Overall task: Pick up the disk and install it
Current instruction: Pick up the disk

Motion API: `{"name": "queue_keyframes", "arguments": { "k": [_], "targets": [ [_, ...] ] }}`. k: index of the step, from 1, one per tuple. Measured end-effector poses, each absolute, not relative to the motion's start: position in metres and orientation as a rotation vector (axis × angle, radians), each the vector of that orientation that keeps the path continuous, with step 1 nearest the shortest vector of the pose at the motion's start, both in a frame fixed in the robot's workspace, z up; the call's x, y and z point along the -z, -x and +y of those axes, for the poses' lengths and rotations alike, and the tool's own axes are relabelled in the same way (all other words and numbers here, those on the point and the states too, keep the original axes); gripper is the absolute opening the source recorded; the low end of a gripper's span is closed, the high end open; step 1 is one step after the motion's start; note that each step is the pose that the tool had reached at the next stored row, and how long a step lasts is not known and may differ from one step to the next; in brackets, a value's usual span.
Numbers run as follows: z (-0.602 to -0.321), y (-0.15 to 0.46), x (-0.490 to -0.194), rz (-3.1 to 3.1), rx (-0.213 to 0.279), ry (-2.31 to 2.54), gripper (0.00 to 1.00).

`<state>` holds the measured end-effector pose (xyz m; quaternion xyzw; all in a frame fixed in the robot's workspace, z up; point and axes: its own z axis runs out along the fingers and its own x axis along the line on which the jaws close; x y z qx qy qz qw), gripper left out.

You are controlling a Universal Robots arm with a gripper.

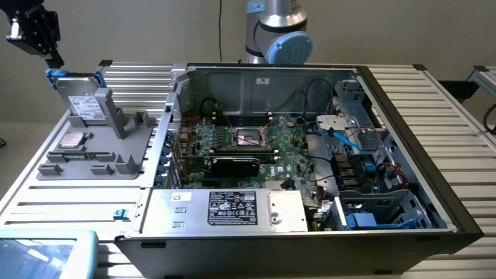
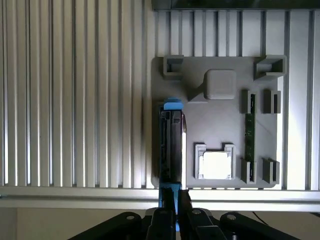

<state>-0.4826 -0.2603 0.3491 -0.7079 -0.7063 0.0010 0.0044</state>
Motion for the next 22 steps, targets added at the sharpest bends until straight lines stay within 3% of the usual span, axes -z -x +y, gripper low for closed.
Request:
{"name": "queue_keyframes", "arguments": {
  "k": [1, 4, 7, 11, 12, 14, 15, 17, 18, 22],
  "targets": [
    [-0.2603, 0.4826, -0.3492, -2.213, -0.003, 2.218, 0.19],
    [-0.2603, 0.4826, -0.3491, -2.213, -0.003, 2.218, 0.20],
    [-0.2603, 0.4827, -0.3490, -2.213, -0.003, 2.218, 0.33],
    [-0.2603, 0.4827, -0.3490, -2.213, -0.003, 2.218, 0.35],
    [-0.2603, 0.4827, -0.3490, -2.213, -0.003, 2.218, 0.42],
    [-0.2603, 0.4826, -0.3491, -2.213, -0.003, 2.218, 0.43],
    [-0.2603, 0.4826, -0.3491, -2.213, -0.003, 2.218, 0.49],
    [-0.2603, 0.4826, -0.3491, -2.213, -0.003, 2.218, 0.49],
    [-0.2603, 0.4826, -0.3491, -2.213, -0.003, 2.218, 0.56],
    [-0.2603, 0.4827, -0.3453, -2.213, -0.003, 2.218, 0.56]
  ]
}}
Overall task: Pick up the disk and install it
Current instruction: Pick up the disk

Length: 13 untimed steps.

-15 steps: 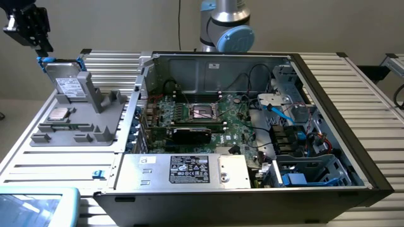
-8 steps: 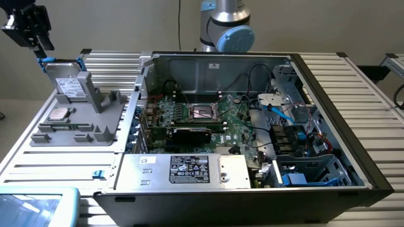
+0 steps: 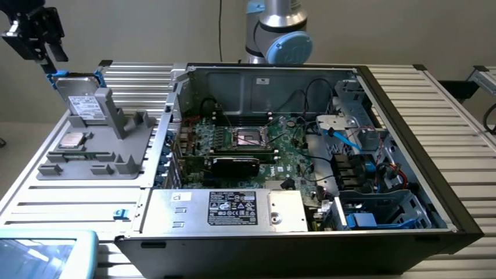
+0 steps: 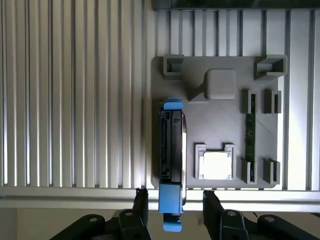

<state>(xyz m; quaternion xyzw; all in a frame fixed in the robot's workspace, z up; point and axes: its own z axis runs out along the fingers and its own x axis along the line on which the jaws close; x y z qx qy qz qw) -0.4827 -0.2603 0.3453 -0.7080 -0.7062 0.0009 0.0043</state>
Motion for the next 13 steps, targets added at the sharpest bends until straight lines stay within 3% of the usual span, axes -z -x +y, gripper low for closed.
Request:
{"name": "queue_keyframes", "arguments": {
  "k": [13],
  "targets": [
    [-0.260, 0.483, -0.322, -2.209, -0.003, 2.222, 0.56]
  ]
}}
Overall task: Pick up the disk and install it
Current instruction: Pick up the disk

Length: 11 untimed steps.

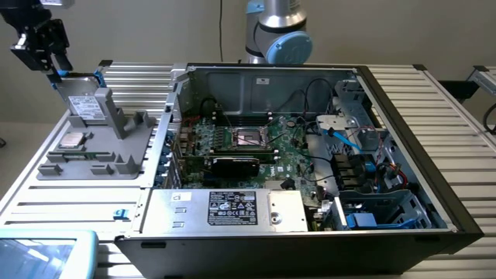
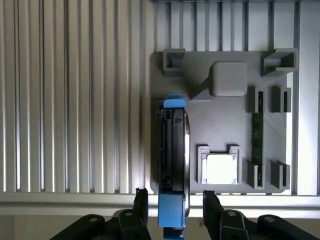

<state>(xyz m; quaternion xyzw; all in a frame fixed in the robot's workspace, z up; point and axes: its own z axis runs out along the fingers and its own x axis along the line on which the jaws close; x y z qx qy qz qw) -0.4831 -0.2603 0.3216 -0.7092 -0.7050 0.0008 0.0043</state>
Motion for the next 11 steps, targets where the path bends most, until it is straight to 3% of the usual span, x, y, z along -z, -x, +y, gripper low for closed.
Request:
{"name": "queue_keyframes", "arguments": {
  "k": [11],
  "targets": [
    [-0.260, 0.484, -0.302, -2.201, -0.003, 2.230, 0.56]
  ]
}}
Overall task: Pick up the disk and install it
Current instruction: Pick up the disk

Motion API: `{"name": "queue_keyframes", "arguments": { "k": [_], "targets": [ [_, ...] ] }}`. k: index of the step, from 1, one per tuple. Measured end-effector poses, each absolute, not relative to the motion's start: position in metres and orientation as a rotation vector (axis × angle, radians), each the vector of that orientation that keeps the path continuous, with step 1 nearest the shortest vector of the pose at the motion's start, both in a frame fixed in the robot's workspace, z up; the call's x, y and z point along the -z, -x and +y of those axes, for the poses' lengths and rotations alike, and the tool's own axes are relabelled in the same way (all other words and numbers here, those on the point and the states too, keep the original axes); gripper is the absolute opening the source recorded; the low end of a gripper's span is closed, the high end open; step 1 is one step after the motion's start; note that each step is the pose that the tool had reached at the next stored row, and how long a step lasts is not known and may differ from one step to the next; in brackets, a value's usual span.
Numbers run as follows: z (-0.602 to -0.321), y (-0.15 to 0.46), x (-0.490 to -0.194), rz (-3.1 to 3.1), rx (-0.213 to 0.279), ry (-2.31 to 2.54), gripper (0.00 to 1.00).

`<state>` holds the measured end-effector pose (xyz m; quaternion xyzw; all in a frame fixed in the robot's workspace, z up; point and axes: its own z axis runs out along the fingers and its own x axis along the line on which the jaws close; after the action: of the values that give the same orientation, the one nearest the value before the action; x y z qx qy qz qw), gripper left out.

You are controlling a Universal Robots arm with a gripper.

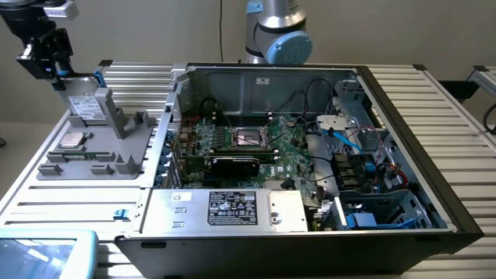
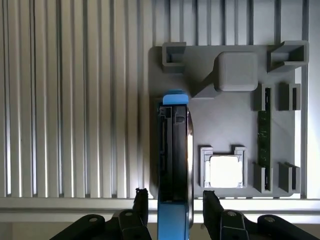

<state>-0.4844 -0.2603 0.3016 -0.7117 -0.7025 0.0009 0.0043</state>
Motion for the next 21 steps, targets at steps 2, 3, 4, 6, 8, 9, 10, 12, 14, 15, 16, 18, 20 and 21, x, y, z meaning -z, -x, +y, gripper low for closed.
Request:
{"name": "queue_keyframes", "arguments": {
  "k": [2, 3, 4, 6, 8, 9, 10, 12, 14, 15, 16, 18, 20, 21],
  "targets": [
    [-0.2603, 0.4845, -0.2995, -2.202, -0.006, 2.231, 0.56],
    [-0.2603, 0.4845, -0.2995, -2.203, -0.008, 2.232, 0.56],
    [-0.2603, 0.4845, -0.2995, -2.203, -0.009, 2.233, 0.56],
    [-0.2603, 0.4844, -0.2994, -2.204, -0.010, 2.233, 0.56],
    [-0.2603, 0.4844, -0.2990, -2.204, -0.010, 2.234, 0.56],
    [-0.2603, 0.4844, -0.2987, -2.204, -0.011, 2.234, 0.56],
    [-0.2603, 0.4844, -0.2983, -2.204, -0.010, 2.234, 0.56],
    [-0.2602, 0.4846, -0.2971, -2.204, -0.011, 2.234, 0.56],
    [-0.2601, 0.4849, -0.2965, -2.204, -0.011, 2.234, 0.56],
    [-0.2601, 0.4850, -0.2963, -2.204, -0.011, 2.234, 0.56],
    [-0.2600, 0.4853, -0.2960, -2.204, -0.011, 2.234, 0.56],
    [-0.2599, 0.4859, -0.2955, -2.204, -0.011, 2.234, 0.56],
    [-0.2596, 0.4873, -0.2950, -2.204, -0.011, 2.234, 0.56],
    [-0.2595, 0.4880, -0.2948, -2.204, -0.010, 2.234, 0.56]
  ]
}}
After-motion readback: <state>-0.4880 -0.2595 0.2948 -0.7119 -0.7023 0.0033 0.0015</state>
